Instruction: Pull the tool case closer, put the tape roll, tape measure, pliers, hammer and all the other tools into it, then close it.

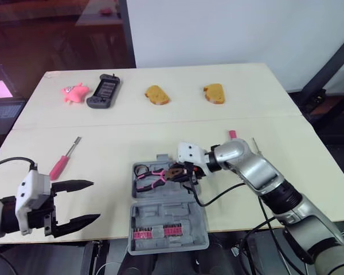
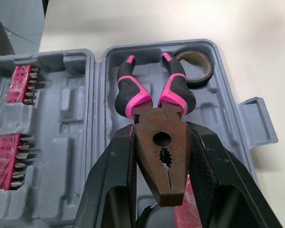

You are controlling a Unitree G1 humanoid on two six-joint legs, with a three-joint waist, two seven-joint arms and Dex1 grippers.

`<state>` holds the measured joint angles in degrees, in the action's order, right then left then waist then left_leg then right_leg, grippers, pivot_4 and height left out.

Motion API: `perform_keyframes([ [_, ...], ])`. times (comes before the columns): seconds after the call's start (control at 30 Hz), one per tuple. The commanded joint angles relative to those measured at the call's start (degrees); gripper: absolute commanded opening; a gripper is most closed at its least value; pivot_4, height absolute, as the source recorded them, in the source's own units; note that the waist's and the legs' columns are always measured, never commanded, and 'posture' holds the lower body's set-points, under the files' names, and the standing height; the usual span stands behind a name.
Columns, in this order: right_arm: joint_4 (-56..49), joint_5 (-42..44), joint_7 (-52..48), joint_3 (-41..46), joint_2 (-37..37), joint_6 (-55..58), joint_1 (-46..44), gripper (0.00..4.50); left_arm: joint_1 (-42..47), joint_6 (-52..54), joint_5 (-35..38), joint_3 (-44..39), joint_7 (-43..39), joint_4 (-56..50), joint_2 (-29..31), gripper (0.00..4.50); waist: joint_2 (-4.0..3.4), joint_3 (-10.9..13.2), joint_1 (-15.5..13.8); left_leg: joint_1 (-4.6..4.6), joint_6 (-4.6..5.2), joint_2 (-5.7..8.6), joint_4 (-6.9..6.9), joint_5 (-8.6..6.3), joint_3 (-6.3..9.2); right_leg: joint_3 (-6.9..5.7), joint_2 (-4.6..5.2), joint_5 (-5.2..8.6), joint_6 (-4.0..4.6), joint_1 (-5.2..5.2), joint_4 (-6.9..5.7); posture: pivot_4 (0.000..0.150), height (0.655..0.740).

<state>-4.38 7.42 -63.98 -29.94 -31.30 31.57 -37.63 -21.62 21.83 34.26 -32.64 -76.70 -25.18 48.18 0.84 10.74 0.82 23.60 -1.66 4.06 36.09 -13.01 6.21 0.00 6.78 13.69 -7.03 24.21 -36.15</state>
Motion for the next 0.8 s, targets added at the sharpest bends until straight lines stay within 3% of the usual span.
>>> perform_keyframes([
  [0.03, -1.2, -0.3, -0.3, 0.0, 0.9, -1.2, 0.4, 0.97, 0.6, -1.2, 0.0, 0.1, 0.4, 0.5, 1.0, 4.5, 0.0, 0.0, 0.0, 0.0, 0.0, 0.0, -0.01, 0.0, 0.0, 0.0, 0.0, -0.01, -0.01, 0.0, 0.0, 0.15, 0.74],
  [0.8, 2.4, -5.2, 0.7, -2.3, 3.9, -5.5, 2.9, 0.97, 2.6, -3.3, -1.2, 3.3, 1.3, 2.7, 2.4, 4.5, 0.0, 0.0, 0.3, -0.08, 0.0, -0.01, -0.09, 0.0, 0.0, 0.0, -0.04, -0.03, -0.05, -0.01, 0.0, 0.15, 0.74],
])
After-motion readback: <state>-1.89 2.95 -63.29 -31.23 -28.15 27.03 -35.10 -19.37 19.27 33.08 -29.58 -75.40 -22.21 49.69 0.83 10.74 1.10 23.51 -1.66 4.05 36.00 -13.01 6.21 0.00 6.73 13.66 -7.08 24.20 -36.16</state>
